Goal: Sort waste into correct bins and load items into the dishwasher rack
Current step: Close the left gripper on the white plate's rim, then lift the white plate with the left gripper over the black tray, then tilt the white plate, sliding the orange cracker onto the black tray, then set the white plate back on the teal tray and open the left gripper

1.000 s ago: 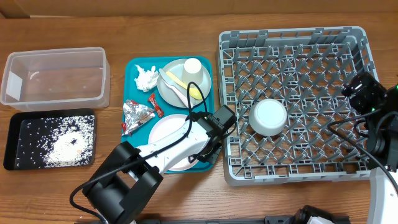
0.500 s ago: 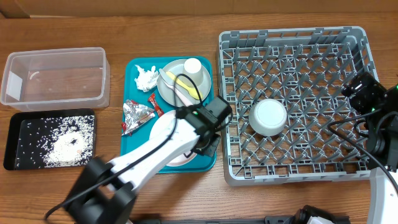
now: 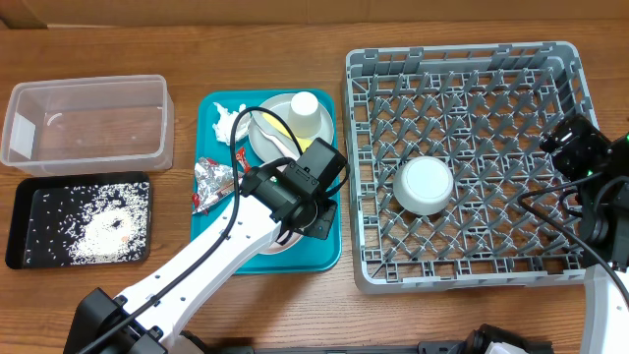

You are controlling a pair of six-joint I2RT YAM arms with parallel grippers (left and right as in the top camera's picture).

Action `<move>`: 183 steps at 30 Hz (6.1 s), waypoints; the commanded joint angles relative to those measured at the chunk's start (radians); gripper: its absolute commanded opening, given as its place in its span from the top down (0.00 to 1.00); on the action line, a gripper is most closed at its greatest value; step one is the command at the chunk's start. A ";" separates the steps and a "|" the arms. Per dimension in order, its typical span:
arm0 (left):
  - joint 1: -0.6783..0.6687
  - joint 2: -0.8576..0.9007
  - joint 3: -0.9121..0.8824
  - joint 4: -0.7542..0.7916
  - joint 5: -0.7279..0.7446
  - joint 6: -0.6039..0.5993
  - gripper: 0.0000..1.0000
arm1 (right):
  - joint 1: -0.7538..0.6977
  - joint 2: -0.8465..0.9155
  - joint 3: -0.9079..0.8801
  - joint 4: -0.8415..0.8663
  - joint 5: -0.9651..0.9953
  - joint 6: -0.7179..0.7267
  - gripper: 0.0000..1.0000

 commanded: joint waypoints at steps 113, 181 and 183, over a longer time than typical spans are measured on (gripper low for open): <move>1.418 -0.098 0.092 0.081 0.746 0.324 0.96 | -0.003 -0.002 0.026 0.003 0.010 0.008 0.00; 0.486 -0.305 0.090 -0.235 0.188 0.085 0.96 | -0.003 -0.002 0.026 0.003 0.010 0.008 0.00; 0.410 -0.273 0.090 -0.226 0.124 0.047 0.96 | -0.003 -0.002 0.026 0.003 0.010 0.008 0.00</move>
